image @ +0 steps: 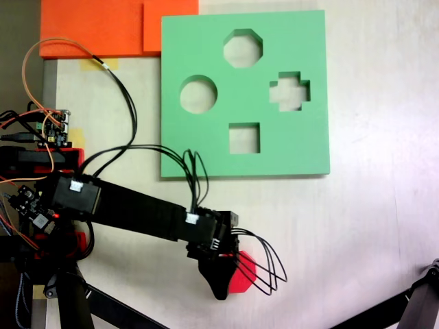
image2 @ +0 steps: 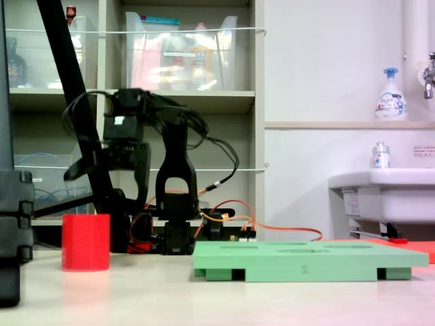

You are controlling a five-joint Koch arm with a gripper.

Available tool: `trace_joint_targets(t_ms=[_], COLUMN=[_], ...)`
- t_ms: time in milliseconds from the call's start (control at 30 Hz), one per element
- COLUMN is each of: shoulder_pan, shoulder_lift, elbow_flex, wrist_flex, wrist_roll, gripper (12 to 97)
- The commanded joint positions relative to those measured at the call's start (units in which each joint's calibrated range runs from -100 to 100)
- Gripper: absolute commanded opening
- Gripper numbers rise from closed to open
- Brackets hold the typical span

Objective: Put the octagonal pillar block into the corresponding hole

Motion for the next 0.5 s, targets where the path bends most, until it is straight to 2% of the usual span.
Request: trace_joint_targets(t_ms=[0, 467], shoulder_pan=[-0.4, -2.6], shoulder_lift=[2.1, 18.4], elbow_flex=[4.4, 9.6], wrist_flex=[-1.8, 1.2], wrist_roll=[-0.8, -2.9], gripper=[89.7, 89.5])
